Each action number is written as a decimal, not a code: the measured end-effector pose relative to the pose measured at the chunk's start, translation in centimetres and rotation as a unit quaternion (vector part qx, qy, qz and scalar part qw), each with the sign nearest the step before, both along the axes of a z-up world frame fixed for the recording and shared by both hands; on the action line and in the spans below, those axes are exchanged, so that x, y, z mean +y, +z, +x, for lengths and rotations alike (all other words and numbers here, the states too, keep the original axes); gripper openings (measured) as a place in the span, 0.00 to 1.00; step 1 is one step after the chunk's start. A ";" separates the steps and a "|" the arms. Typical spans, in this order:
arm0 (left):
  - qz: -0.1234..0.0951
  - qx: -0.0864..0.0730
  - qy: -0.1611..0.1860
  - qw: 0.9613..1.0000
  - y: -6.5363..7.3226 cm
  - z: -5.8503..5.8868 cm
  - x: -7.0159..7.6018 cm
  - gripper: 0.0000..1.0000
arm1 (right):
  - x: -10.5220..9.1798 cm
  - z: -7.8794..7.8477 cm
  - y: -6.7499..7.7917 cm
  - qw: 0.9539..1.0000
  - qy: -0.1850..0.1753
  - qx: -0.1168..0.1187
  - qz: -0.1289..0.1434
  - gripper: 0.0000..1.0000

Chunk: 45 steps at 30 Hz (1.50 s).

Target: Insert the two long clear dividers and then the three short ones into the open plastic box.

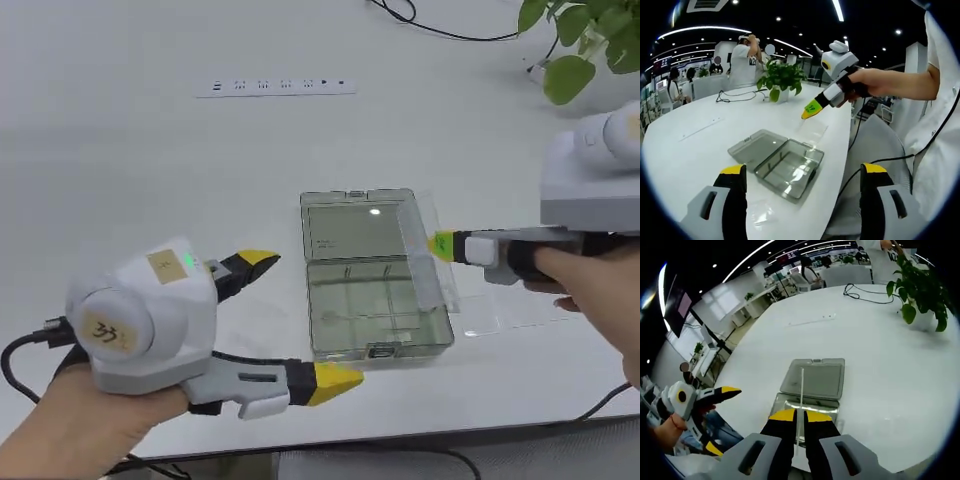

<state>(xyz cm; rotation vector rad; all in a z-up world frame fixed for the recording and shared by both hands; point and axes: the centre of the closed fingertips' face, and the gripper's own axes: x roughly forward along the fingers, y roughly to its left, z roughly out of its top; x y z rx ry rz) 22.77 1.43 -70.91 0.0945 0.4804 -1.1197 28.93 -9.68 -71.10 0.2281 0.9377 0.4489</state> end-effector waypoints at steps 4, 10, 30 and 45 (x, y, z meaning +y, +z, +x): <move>0.010 0.000 -0.017 1.000 -0.8 -0.2 0.3 1.00 | -0.1 -0.1 -1.2 0.999 -0.012 0.034 -0.006 0.07; 0.005 0.006 -0.022 1.000 -1.4 0.0 0.7 1.00 | 0.2 -0.5 -3.1 0.997 -0.024 0.072 -0.012 0.07; -0.014 0.020 -0.030 0.999 -2.0 0.1 0.3 1.00 | 0.2 -1.1 -7.2 0.991 -0.059 0.117 -0.028 0.06; -0.017 0.028 -0.027 0.999 -2.0 0.1 0.3 0.99 | 0.1 -0.9 -8.7 0.990 -0.065 0.122 -0.030 0.06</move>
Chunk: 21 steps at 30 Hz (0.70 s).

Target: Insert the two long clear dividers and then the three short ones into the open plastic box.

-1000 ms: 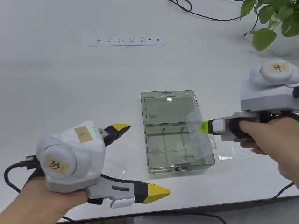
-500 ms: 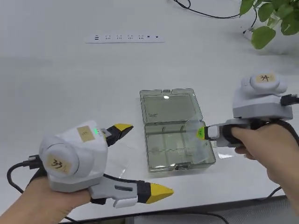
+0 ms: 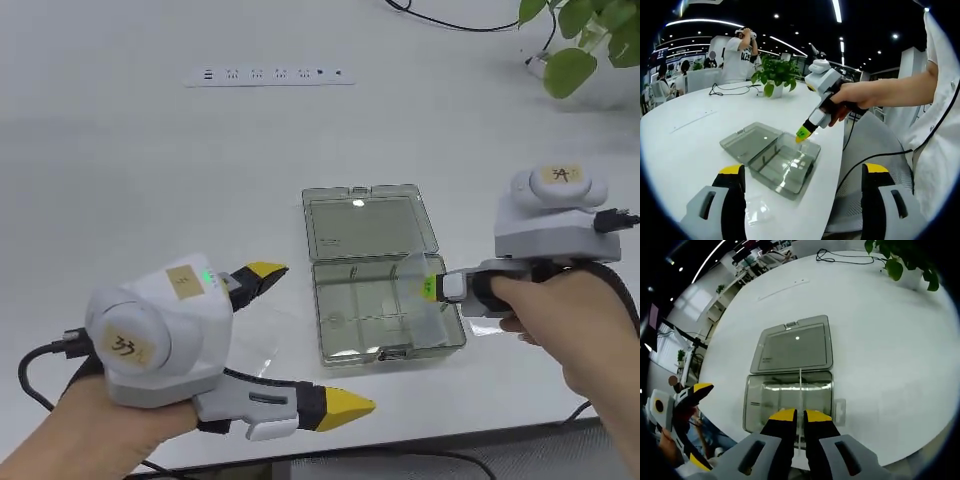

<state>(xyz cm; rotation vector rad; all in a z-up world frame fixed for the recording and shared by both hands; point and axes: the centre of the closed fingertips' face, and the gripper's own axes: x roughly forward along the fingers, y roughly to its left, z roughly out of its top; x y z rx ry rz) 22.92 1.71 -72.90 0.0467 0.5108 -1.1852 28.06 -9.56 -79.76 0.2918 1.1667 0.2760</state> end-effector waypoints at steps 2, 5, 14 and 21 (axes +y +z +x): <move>-0.001 0.001 0.001 1.000 0.0 0.0 0.0 0.99 | 0.0 0.0 -0.1 1.000 0.004 0.000 -0.002 0.06; -0.001 0.001 0.001 1.000 0.0 0.1 0.0 0.99 | 0.1 0.1 -0.1 1.000 0.011 0.000 -0.005 0.06; 0.000 0.002 0.001 1.000 -0.1 0.1 0.0 0.99 | 0.7 0.0 0.0 0.999 0.037 0.000 -0.016 0.07; 0.000 0.005 0.002 1.000 -0.3 0.0 0.0 0.99 | 0.5 0.4 0.4 0.999 0.034 0.000 -0.009 0.07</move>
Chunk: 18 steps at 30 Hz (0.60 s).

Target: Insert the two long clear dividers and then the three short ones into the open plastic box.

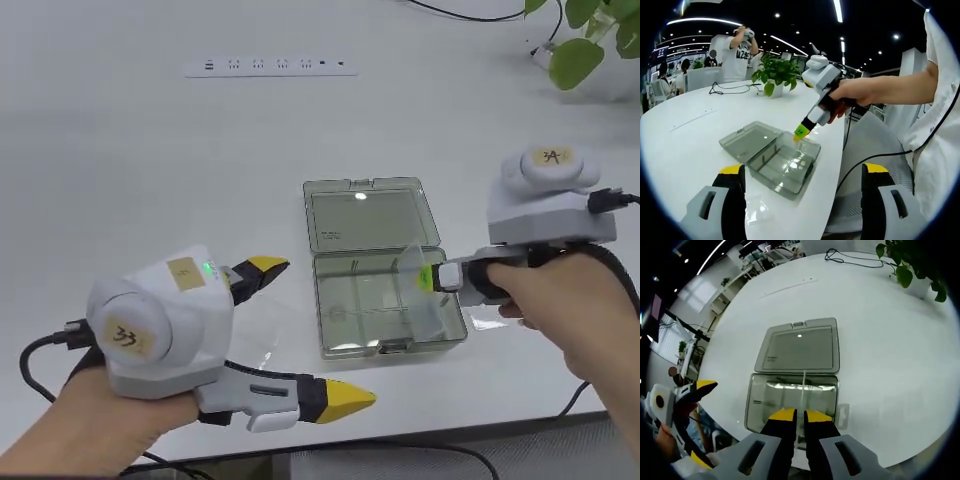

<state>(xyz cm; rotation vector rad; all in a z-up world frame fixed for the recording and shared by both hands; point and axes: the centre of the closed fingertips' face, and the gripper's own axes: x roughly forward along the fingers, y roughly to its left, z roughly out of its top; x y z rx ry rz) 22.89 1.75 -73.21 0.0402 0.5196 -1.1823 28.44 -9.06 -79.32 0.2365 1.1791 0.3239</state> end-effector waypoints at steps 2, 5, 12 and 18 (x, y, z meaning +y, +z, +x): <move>0.000 0.000 0.000 1.000 0.0 0.0 0.0 0.99 | 0.1 0.0 0.0 1.000 0.001 0.000 0.001 0.07; -0.001 -0.001 0.001 1.000 0.0 0.1 0.0 0.99 | 0.2 -0.1 -0.2 1.000 0.004 0.000 0.000 0.07; 0.002 0.001 -0.001 1.000 -0.1 -0.1 0.1 0.98 | 0.0 0.0 -0.1 1.000 0.003 -0.004 -0.001 0.07; 0.001 0.000 -0.001 1.000 0.0 -0.1 -0.1 0.98 | 0.2 -0.4 0.1 1.000 0.004 -0.006 -0.002 0.07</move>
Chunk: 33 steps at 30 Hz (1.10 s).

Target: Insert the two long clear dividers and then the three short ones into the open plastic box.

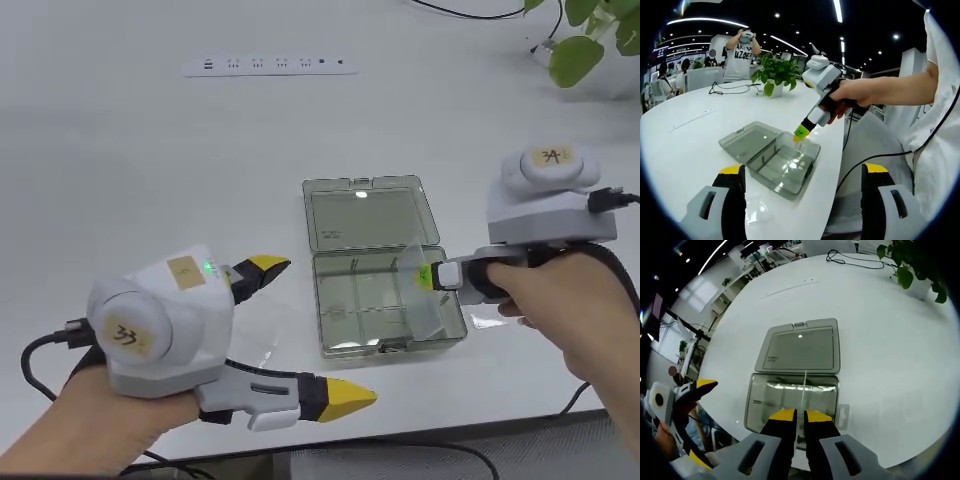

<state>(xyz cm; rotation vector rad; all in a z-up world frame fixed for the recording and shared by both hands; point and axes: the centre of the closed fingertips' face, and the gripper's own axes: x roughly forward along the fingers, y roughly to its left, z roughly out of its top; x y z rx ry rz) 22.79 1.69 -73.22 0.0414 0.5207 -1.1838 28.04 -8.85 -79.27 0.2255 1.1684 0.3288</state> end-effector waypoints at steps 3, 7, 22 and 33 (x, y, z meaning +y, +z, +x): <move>0.002 0.000 -0.001 1.000 0.0 0.0 0.0 0.98 | -0.1 0.0 -0.1 1.000 0.001 0.000 -0.001 0.07; 0.002 0.000 -0.002 1.000 -0.1 -0.1 -0.1 0.98 | -0.1 0.0 0.0 1.000 0.003 -0.004 -0.004 0.07; 0.006 0.000 -0.001 1.000 -0.2 0.0 -0.1 0.99 | 0.9 0.2 -0.9 0.999 0.042 -0.013 -0.006 0.08; 0.009 -0.001 0.004 1.000 -0.1 0.2 0.0 0.99 | 1.4 -0.3 -1.7 0.998 0.069 -0.012 0.001 0.09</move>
